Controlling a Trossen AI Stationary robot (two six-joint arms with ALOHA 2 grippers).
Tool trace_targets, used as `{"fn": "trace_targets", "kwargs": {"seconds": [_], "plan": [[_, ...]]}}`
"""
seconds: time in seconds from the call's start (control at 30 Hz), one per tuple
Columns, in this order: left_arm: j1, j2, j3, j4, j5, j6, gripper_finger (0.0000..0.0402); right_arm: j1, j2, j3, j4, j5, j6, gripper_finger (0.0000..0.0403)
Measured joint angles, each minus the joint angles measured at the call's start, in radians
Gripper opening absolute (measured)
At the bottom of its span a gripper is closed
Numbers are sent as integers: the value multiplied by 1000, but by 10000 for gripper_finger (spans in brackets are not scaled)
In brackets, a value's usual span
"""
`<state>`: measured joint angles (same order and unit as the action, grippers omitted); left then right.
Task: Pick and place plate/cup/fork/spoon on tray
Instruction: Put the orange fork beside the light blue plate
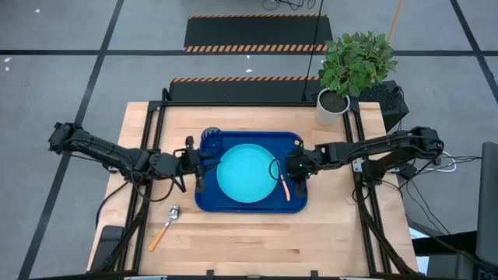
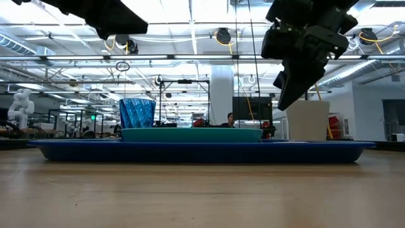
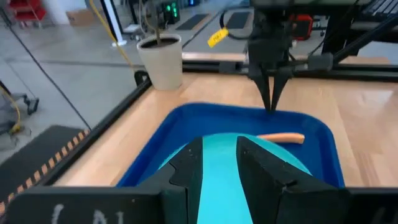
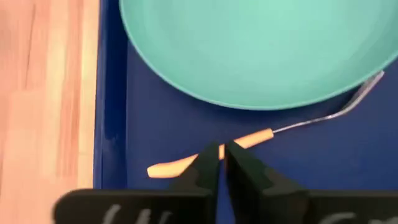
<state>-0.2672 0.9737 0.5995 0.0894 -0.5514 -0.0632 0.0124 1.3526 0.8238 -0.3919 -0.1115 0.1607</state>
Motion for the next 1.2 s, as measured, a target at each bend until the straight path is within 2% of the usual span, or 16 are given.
{"fn": "trace_targets", "kwargs": {"seconds": [0.1,0.33,0.7,1.2], "plan": [[0,0,0,69,0,75,102,12,19,0,2,39,-43,3],[0,0,0,232,0,238,102,23,124,0,45,36,-104,0],[6,0,0,192,0,227,102,22,148,1,162,33,-98,0],[5,0,0,170,1,185,102,18,182,-1,131,37,-90,0]]}}
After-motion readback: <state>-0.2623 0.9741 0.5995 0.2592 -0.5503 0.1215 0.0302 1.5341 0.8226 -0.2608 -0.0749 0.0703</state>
